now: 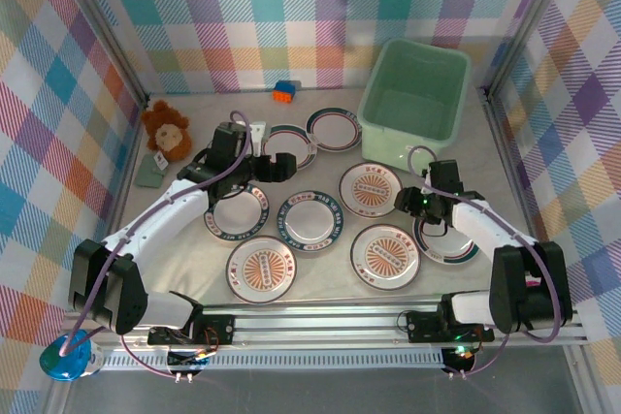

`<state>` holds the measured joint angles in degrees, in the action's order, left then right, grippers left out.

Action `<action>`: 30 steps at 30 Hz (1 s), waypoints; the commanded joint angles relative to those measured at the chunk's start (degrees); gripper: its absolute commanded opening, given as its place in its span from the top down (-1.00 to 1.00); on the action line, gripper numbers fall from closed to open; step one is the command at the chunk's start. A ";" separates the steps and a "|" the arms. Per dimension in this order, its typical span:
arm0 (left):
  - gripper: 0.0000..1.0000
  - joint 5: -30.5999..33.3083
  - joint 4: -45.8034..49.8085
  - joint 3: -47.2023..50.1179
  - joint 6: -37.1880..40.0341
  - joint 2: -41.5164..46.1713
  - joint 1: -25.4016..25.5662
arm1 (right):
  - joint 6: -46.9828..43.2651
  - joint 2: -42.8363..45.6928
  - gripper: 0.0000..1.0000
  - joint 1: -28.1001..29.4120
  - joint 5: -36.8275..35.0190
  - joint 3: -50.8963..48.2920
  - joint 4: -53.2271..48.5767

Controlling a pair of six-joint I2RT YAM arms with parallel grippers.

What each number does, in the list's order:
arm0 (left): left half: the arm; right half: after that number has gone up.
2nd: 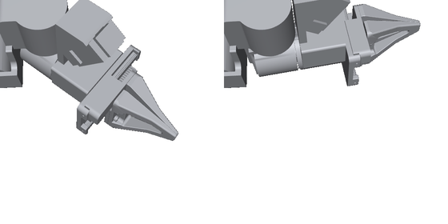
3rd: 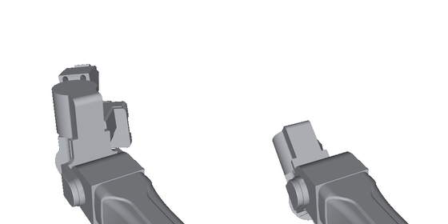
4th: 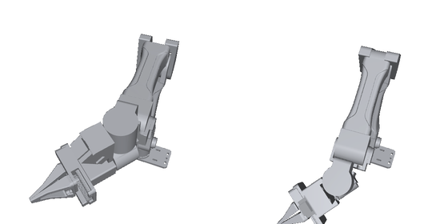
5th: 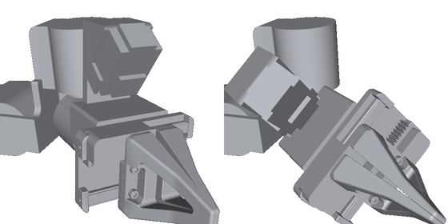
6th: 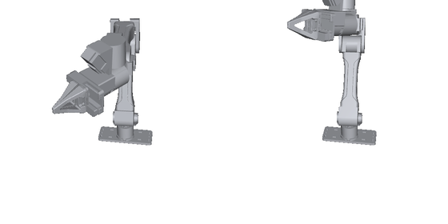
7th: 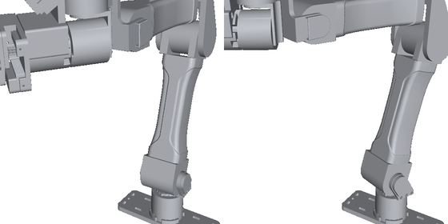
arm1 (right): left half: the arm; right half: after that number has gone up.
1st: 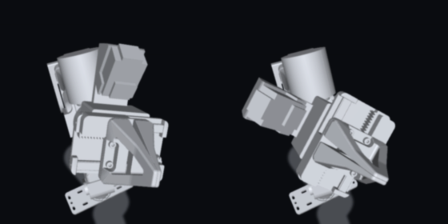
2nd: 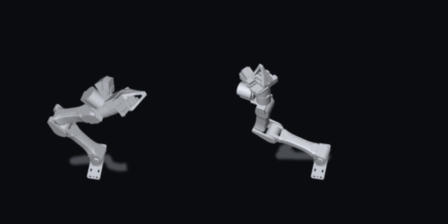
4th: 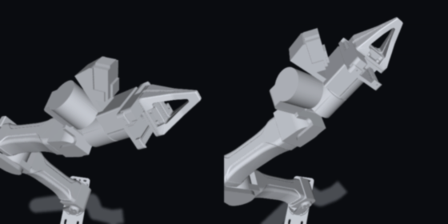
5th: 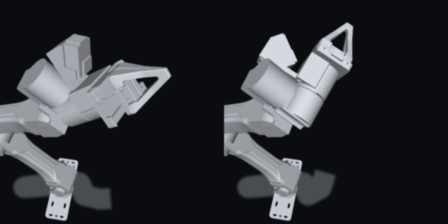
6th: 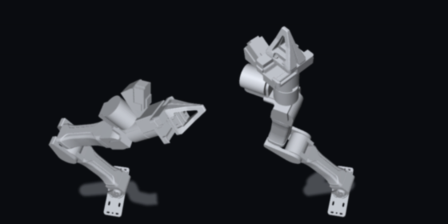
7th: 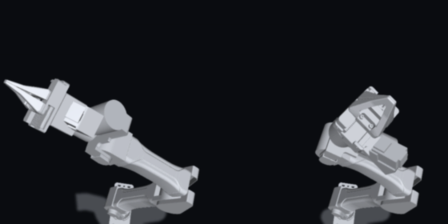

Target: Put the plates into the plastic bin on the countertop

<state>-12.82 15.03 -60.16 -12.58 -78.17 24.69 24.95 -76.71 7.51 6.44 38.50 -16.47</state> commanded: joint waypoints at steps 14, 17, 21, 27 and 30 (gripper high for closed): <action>-0.87 2.14 2.63 -1.10 2.99 0.84 0.40 | 4.48 -12.76 0.01 2.42 -3.06 6.31 5.12; -0.87 2.01 2.55 -1.35 3.31 0.90 0.36 | 4.78 -14.10 0.04 2.51 -2.15 6.32 6.89; -0.87 2.10 2.75 -1.60 3.61 1.00 0.40 | 5.35 -14.94 0.09 2.68 -1.70 6.57 8.43; -0.88 2.27 2.89 -1.71 3.90 1.44 0.43 | 4.80 -16.01 0.16 2.86 -1.60 7.92 8.33; -0.88 2.27 2.99 -1.75 3.79 1.48 0.37 | 4.78 -16.57 0.22 2.95 -1.69 7.99 8.62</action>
<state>-10.92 16.62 -60.16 -9.56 -78.15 24.73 29.45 -92.14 10.07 4.10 45.15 -8.60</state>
